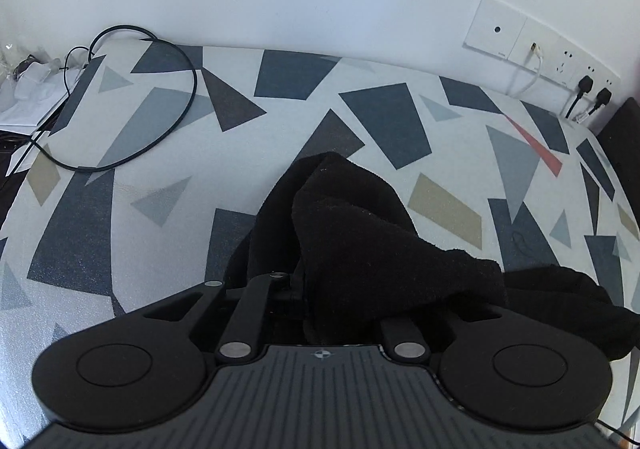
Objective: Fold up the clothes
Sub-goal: 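Lower the black garment onto the ironing board and open both grippers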
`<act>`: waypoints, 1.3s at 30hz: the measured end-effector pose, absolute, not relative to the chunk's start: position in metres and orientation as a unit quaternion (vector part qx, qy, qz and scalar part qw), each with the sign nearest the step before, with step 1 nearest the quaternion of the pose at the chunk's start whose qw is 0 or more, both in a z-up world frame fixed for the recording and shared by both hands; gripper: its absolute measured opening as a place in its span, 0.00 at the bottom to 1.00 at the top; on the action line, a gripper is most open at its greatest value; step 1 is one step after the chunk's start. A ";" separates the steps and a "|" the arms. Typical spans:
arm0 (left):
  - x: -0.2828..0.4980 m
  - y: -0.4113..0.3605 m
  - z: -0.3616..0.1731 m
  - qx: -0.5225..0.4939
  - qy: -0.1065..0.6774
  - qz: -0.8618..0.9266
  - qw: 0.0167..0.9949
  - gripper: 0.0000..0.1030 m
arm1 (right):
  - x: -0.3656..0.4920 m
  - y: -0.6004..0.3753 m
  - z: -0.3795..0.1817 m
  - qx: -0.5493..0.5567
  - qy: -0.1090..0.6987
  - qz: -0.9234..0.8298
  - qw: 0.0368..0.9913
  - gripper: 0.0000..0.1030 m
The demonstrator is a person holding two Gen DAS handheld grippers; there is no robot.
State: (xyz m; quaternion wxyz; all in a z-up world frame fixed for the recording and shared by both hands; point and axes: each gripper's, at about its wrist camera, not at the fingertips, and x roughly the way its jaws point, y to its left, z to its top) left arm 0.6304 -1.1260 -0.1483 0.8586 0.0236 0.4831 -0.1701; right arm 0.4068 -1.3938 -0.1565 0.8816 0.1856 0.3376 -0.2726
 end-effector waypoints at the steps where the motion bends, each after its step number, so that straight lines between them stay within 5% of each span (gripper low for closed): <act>1: 0.632 -1.125 -0.148 0.025 0.488 -0.171 0.856 0.16 | 0.406 -1.393 -0.156 0.184 0.339 -0.273 0.881 0.04; 3: 0.636 -1.123 -0.145 0.023 0.498 -0.174 0.849 0.27 | 0.407 -1.391 -0.154 0.184 0.341 -0.279 0.879 0.10; 5: 0.639 -1.118 -0.140 0.015 0.500 -0.174 0.848 0.48 | 0.408 -1.389 -0.145 0.183 0.331 -0.280 0.883 0.28; 7: 0.639 -1.111 -0.132 0.008 0.494 -0.170 0.853 0.66 | 0.409 -1.387 -0.136 0.181 0.320 -0.280 0.887 0.33; 10: 0.637 -1.103 -0.119 0.004 0.487 -0.172 0.857 0.73 | 0.411 -1.384 -0.121 0.179 0.300 -0.279 0.895 0.62; 20: 0.639 -1.086 -0.094 0.002 0.487 -0.175 0.855 0.83 | 0.438 -1.372 -0.097 0.200 0.293 -0.249 0.901 0.67; 39: 0.614 -0.997 -0.110 -0.084 0.490 -0.150 0.855 0.84 | 0.473 -1.304 -0.138 0.100 0.392 -0.084 0.911 0.67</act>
